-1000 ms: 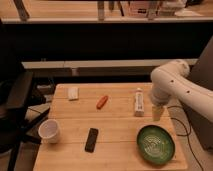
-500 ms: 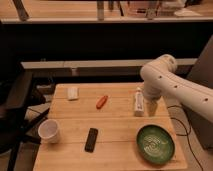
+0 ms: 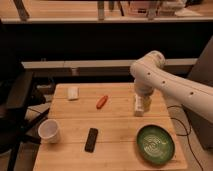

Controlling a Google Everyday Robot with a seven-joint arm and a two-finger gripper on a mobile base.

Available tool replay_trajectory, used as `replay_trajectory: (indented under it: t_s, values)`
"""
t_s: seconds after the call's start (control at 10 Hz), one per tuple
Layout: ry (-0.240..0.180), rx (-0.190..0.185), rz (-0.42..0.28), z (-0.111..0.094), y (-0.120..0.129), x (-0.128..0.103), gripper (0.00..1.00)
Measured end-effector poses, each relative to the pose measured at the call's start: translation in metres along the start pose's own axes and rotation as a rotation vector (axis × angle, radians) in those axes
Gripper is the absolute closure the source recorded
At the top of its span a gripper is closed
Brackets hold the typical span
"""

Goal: Drag the pepper across the table

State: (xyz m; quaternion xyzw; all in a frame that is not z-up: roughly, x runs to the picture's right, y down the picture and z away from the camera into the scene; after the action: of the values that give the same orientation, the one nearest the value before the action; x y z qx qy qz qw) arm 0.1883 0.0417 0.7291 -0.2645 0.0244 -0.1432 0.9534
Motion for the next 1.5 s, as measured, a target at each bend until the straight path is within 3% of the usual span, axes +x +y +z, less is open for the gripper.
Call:
replay_trajectory:
  t_s: [0.7, 1.5]
  values:
    - [0.022, 0.012, -0.103, 0.001, -0.029, -0.016, 0.2]
    - [0.009, 0.019, -0.222, 0.006, -0.062, -0.042, 0.2]
